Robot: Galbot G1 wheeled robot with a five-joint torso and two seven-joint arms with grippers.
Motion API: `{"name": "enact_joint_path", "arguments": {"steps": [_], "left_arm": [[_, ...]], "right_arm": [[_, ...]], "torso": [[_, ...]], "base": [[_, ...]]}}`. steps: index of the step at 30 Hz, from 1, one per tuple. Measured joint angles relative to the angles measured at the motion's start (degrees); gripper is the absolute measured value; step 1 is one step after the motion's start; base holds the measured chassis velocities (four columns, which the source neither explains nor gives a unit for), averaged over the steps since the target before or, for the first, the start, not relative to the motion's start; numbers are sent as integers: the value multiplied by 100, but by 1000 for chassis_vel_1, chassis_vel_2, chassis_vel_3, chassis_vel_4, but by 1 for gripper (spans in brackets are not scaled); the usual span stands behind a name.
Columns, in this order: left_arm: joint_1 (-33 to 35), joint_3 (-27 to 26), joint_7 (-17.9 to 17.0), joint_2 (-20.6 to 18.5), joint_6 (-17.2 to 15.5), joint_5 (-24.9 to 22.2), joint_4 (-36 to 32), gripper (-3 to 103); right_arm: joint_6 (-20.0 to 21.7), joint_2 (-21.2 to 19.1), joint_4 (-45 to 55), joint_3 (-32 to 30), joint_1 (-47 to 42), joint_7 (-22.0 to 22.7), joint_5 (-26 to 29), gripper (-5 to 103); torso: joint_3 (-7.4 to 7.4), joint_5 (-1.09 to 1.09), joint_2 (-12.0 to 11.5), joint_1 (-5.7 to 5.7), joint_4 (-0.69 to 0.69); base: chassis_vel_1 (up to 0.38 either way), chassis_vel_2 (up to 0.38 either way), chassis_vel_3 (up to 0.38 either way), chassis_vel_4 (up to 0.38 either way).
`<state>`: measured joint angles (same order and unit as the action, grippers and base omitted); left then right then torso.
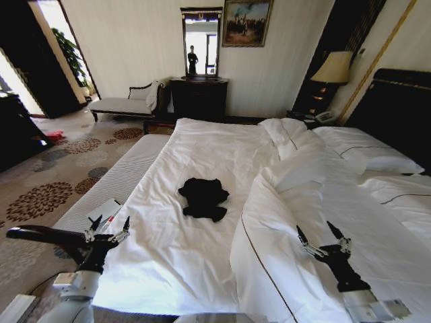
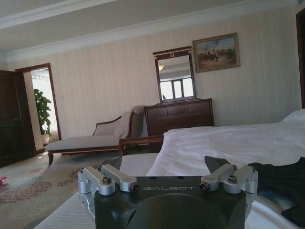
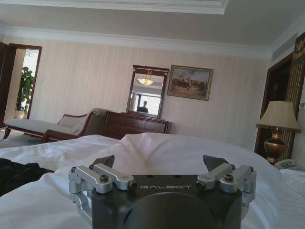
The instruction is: Fold the clothes on the bed.
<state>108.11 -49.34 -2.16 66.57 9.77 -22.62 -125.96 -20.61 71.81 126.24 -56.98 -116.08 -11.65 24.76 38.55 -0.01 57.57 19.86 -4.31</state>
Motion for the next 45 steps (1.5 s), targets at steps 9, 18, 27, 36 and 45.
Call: {"name": "enact_joint_path", "arguments": {"steps": [9,18,27,36,45], "left_arm": [[27,-2,-2,35,4,6,14,99],[27,-23,-10,39,5,1,11,99],[122,-91,-9,119,87,1,72,99],[-91,-87,-177,144,-128,-127,-49,99],[-230,-20,-188,141,-42,-233,357,99]], "right_arm": [[-128,16,10,-14,-20,2,-8,100],[-603,17,12,-72,-263,-111,137,100],[-897,62,601,-186,-1350,-286,164,100],[-709,304,897,-43,-2422,-384,109,100],[157,67,985,-63,-2725,-234,330,100]], "torso": [[0,0,0,1,1],[0,1,0,0,-1],[-1,1,0,0,0],[0,1,0,0,-1],[0,0,-1,0,1]], "base": [[20,-9,-6,20],[4,-4,-4,6],[0,0,0,0],[0,0,0,0],[0,0,0,0]]}}
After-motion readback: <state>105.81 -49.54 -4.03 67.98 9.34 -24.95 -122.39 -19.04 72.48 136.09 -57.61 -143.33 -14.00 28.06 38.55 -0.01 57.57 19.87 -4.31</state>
